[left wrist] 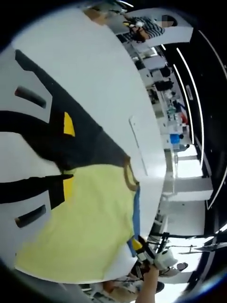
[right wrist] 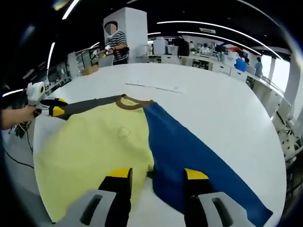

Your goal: Fold the garment on the visible template until the final outline fits inside the template.

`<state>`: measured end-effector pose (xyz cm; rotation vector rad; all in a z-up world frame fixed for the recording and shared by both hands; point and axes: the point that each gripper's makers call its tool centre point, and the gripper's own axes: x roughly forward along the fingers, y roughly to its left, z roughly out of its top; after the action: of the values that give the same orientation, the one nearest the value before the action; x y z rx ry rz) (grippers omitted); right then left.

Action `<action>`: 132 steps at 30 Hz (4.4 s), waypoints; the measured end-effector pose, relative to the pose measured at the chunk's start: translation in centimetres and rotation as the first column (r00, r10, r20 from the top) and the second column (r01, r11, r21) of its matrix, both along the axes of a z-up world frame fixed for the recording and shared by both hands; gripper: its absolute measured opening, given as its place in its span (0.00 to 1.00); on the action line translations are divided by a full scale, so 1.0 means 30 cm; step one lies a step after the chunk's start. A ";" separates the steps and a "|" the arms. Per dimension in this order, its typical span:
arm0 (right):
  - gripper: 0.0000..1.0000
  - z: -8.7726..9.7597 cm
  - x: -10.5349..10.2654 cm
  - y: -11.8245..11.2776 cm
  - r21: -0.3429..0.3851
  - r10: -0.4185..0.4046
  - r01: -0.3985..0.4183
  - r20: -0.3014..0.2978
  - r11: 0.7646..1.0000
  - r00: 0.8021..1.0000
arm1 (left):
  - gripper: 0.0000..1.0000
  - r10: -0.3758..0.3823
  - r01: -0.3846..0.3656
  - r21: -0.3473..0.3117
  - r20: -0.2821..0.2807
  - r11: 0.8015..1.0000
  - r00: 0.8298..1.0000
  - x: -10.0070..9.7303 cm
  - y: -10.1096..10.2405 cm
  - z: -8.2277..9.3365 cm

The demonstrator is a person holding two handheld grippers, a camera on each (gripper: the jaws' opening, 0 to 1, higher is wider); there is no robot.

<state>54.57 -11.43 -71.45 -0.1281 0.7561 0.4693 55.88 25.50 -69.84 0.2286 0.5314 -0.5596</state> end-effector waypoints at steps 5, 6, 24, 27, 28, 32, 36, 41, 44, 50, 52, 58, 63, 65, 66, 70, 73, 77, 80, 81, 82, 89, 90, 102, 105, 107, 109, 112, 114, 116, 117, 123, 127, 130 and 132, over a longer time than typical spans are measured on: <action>0.56 0.002 -0.032 -0.039 0.011 -0.052 0.053 -0.037 0.999 0.998 | 0.46 0.021 -0.021 -0.055 -0.001 0.998 1.000 -0.015 -0.002 0.025; 0.57 0.002 -0.040 -0.053 0.010 -0.067 0.067 -0.044 0.998 0.997 | 0.47 0.021 -0.021 -0.063 -0.001 0.998 1.000 -0.019 -0.004 0.030; 0.63 0.003 -0.153 -0.344 -0.068 -0.256 0.254 -0.020 0.965 0.966 | 0.78 0.016 -0.015 -0.126 0.006 0.992 1.000 -0.109 -0.023 0.094; 0.61 0.001 -0.166 -0.397 -0.076 -0.294 0.294 -0.002 0.953 0.956 | 0.82 0.012 -0.012 -0.164 0.001 0.986 1.000 -0.127 -0.036 0.112; 0.61 0.000 -0.170 -0.411 -0.077 -0.306 0.305 0.001 0.949 0.952 | 0.83 0.009 -0.007 -0.164 0.007 0.986 1.000 -0.132 -0.039 0.119; 0.57 -0.002 -0.188 -0.488 -0.080 -0.369 0.369 0.017 0.926 0.929 | 0.89 0.008 -0.004 -0.211 0.017 0.977 1.000 -0.152 -0.054 0.150; 0.52 -0.002 -0.211 -0.551 -0.087 -0.420 0.421 0.031 0.903 0.907 | 0.95 -0.002 0.008 -0.204 0.027 0.979 1.000 -0.176 -0.059 0.158; 0.47 -0.015 -0.238 -0.617 -0.103 -0.456 0.458 0.037 0.883 0.889 | 0.99 -0.032 0.039 -0.183 0.041 0.982 0.999 -0.206 -0.067 0.165; 0.47 -0.025 -0.255 -0.661 -0.106 -0.494 0.495 0.039 0.863 0.869 | 0.99 -0.041 0.050 -0.184 0.052 0.982 0.998 -0.223 -0.074 0.170; 0.41 -0.035 -0.270 -0.724 -0.071 -0.563 0.563 0.031 0.823 0.826 | 0.99 -0.047 0.057 -0.166 0.062 0.985 0.997 -0.238 -0.074 0.174; 0.40 -0.030 -0.263 -0.728 -0.030 -0.585 0.586 0.041 0.810 0.810 | 0.99 -0.038 0.049 -0.171 0.066 0.984 0.997 -0.241 -0.069 0.179; 0.33 -0.066 -0.280 -0.738 -0.023 -0.628 0.628 -0.003 0.778 0.778 | 0.99 -0.019 0.029 -0.175 0.057 0.984 0.998 -0.261 -0.054 0.175; 0.27 -0.096 -0.299 -0.749 -0.060 -0.665 0.663 -0.044 0.747 0.745 | 0.99 -0.009 0.018 -0.178 0.051 0.984 0.999 -0.277 -0.042 0.176; 0.25 -0.100 -0.306 -0.745 -0.073 -0.668 0.665 -0.048 0.744 0.742 | 0.99 -0.004 0.013 -0.174 0.050 0.985 0.999 -0.279 -0.037 0.174; 0.25 -0.103 -0.296 -0.748 -0.074 -0.669 0.666 -0.042 0.743 0.742 | 0.99 -0.003 0.012 -0.174 0.049 0.985 0.999 -0.282 -0.033 0.171; 0.22 -0.103 -0.306 -0.757 -0.090 -0.704 0.699 -0.062 0.710 0.707 | 0.99 0.007 -0.001 -0.161 0.033 0.987 0.999 -0.287 -0.017 0.152; 0.18 -0.109 -0.297 -0.759 -0.093 -0.699 0.693 -0.063 0.715 0.712 | 0.99 0.004 0.001 -0.154 0.030 0.988 1.000 -0.293 -0.012 0.148; 0.11 -0.111 -0.291 -0.769 -0.093 -0.710 0.704 -0.073 0.704 0.700 | 0.99 -0.014 0.018 -0.144 0.028 0.989 0.999 -0.297 -0.014 0.149; 0.04 -0.108 -0.300 -0.782 -0.083 -0.736 0.731 -0.093 0.677 0.671 | 0.99 -0.029 0.034 -0.149 0.035 0.988 0.999 -0.299 -0.021 0.163; 0.02 -0.108 -0.300 -0.785 -0.083 -0.733 0.728 -0.095 0.680 0.674 | 0.99 -0.034 0.040 -0.150 0.036 0.988 0.999 -0.300 -0.024 0.165; 0.02 -0.107 -0.299 -0.785 -0.070 -0.736 0.733 -0.106 0.677 0.669 | 0.99 -0.050 0.055 -0.149 0.038 0.987 0.998 -0.302 -0.029 0.166; 0.00 -0.083 -0.314 -0.746 -0.057 -0.719 0.719 -0.126 0.693 0.683 | 0.99 -0.102 0.106 -0.148 0.037 0.983 0.994 -0.318 -0.056 0.170; 0.00 -0.078 -0.315 -0.743 -0.058 -0.716 0.716 -0.126 0.696 0.686 | 0.99 -0.106 0.111 -0.139 0.040 0.984 0.994 -0.321 -0.059 0.172; 0.00 0.012 -0.270 -0.700 -0.038 -0.673 0.672 -0.077 0.740 0.736 | 0.99 -0.153 0.160 -0.134 0.057 0.978 0.987 -0.351 -0.077 0.194; 0.00 0.040 -0.241 -0.669 0.007 -0.658 0.660 -0.073 0.751 0.750 | 0.99 -0.156 0.161 -0.123 0.051 0.979 0.986 -0.356 -0.075 0.187; 0.00 0.057 -0.221 -0.649 0.022 -0.649 0.651 -0.069 0.759 0.758 | 0.99 -0.155 0.160 -0.120 0.045 0.980 0.987 -0.362 -0.074 0.183; 0.00 0.076 -0.196 -0.630 0.038 -0.636 0.638 -0.059 0.769 0.770 | 0.99 -0.154 0.158 -0.119 0.041 0.980 0.987 -0.369 -0.072 0.179; 0.00 0.094 -0.170 -0.615 0.057 -0.629 0.631 -0.053 0.773 0.775 | 0.99 -0.135 0.138 -0.125 0.034 0.982 0.990 -0.375 -0.062 0.180; 0.00 0.108 -0.150 -0.589 0.066 -0.613 0.615 -0.043 0.786 0.789 | 0.99 -0.130 0.134 -0.136 0.038 0.982 0.991 -0.379 -0.059 0.187; 0.00 0.116 -0.128 -0.568 0.071 -0.594 0.595 -0.038 0.800 0.803 | 0.99 -0.123 0.128 -0.138 0.042 0.982 0.991 -0.382 -0.056 0.191; 0.00 0.119 -0.114 -0.555 0.077 -0.585 0.586 -0.040 0.807 0.810 | 0.99 -0.122 0.126 -0.138 0.043 0.982 0.992 -0.384 -0.053 0.193; 0.00 0.139 -0.066 -0.486 0.091 -0.530 0.530 -0.029 0.843 0.847 | 0.99 -0.115 0.120 -0.123 0.045 0.985 0.992 -0.389 -0.038 0.200; 0.00 0.150 -0.042 -0.437 0.093 -0.495 0.496 -0.028 0.863 0.868 | 0.99 -0.116 0.120 -0.102 0.041 0.988 0.992 -0.401 -0.034 0.197; 0.00 0.159 -0.028 -0.407 0.094 -0.477 0.477 -0.028 0.874 0.879 | 0.99 -0.115 0.118 -0.098 0.037 0.988 0.993 -0.408 -0.033 0.196; 0.00 0.165 -0.019 -0.383 0.097 -0.460 0.461 -0.028 0.882 0.887 | 0.99 -0.111 0.114 -0.104 0.038 0.988 0.993 -0.411 -0.034 0.198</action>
<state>54.00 -22.90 -66.52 0.1486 0.7372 0.0508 43.54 24.49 -63.88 0.1670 0.4580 -0.6909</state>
